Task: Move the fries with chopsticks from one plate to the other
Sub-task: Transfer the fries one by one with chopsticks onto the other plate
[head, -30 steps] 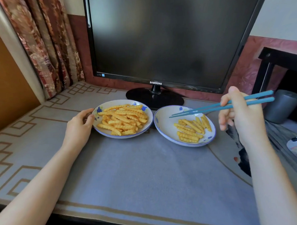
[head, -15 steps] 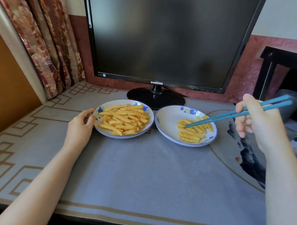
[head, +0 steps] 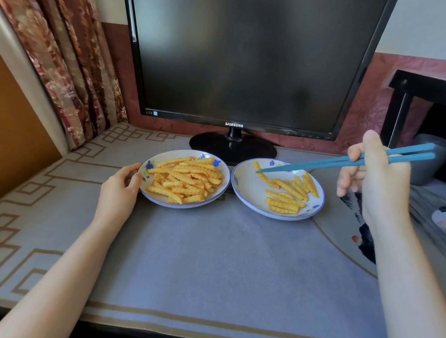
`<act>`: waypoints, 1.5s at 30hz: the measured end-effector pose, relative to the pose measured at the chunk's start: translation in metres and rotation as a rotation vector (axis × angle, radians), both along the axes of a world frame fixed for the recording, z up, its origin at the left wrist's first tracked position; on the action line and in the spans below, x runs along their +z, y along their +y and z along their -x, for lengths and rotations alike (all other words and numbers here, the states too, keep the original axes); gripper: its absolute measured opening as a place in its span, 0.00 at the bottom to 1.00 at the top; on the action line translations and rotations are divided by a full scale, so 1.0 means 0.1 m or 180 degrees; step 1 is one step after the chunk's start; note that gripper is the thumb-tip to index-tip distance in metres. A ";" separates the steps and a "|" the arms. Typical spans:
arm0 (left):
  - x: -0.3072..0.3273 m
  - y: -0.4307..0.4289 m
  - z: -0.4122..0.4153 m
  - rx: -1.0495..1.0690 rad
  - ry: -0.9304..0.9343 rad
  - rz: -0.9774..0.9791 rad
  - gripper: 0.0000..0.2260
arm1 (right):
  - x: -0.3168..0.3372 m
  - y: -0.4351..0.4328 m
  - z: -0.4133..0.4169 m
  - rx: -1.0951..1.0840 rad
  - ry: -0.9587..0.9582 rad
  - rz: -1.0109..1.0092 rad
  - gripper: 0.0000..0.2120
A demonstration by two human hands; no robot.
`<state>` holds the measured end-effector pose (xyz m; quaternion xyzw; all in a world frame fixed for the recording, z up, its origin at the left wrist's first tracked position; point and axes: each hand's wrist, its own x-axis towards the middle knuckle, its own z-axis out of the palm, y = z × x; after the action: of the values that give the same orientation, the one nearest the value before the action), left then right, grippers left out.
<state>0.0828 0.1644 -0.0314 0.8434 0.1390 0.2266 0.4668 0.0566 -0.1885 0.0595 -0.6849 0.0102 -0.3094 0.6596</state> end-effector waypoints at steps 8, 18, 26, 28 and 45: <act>0.00 0.00 0.00 -0.0004 0.0004 -0.0014 0.15 | -0.06 0.43 0.09 0.0582 -0.0135 -0.0450 0.20; 0.00 0.01 0.00 0.0003 -0.0012 -0.0042 0.15 | -0.23 0.71 0.13 0.0990 0.0057 -0.0085 0.21; 0.00 0.00 -0.01 -0.0001 -0.0019 -0.0074 0.15 | -0.24 0.67 0.14 0.1120 0.0041 0.0129 0.20; -0.01 0.01 0.00 -0.0003 -0.0013 -0.0080 0.15 | -0.23 0.65 0.14 0.1065 -0.0011 0.0168 0.20; -0.02 0.02 -0.02 -0.0006 -0.0015 -0.0005 0.15 | -0.01 0.17 0.05 0.0342 -0.0287 0.0044 0.19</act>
<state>0.0845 0.1662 -0.0334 0.8434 0.1369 0.2283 0.4667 0.0512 -0.1715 0.0580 -0.6743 -0.0584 -0.3042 0.6703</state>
